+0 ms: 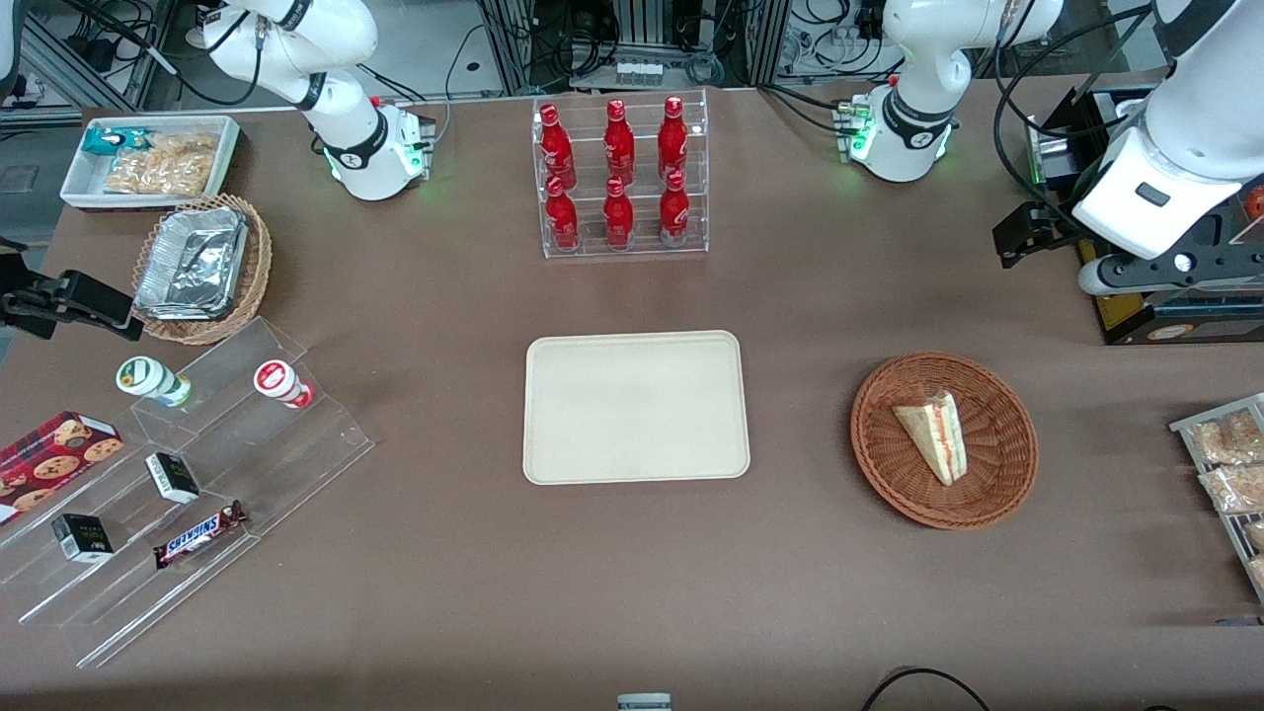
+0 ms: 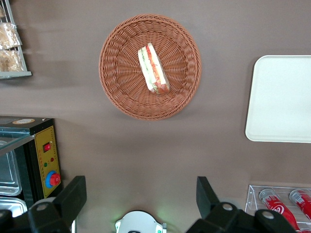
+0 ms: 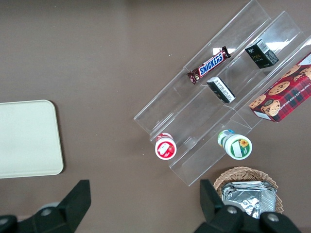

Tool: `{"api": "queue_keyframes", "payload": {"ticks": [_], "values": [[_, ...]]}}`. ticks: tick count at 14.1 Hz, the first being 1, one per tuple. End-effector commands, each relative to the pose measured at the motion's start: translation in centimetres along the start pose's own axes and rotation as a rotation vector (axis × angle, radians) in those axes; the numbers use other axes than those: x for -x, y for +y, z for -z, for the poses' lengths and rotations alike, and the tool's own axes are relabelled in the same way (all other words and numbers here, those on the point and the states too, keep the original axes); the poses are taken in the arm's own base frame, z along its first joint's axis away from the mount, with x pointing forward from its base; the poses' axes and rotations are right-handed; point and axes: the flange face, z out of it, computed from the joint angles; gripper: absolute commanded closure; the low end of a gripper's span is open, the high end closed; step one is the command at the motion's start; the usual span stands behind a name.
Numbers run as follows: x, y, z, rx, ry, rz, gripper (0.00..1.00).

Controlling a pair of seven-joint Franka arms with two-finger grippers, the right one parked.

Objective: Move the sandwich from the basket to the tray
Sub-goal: 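Move the left gripper from rest toward the wicker basket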

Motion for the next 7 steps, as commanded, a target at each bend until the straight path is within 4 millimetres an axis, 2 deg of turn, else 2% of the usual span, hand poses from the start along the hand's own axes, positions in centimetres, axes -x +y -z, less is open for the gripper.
{"api": "queue_keyframes", "payload": {"ticks": [1, 4, 7], "values": [[1.0, -0.2, 0.2, -0.020, 0.001, -0.009, 0.00], [0.3, -0.8, -0.1, -0.018, 0.000, 0.004, 0.00], [-2.4, -1.1, -3.7, -0.055, -0.056, 0.022, 0.00]]}}
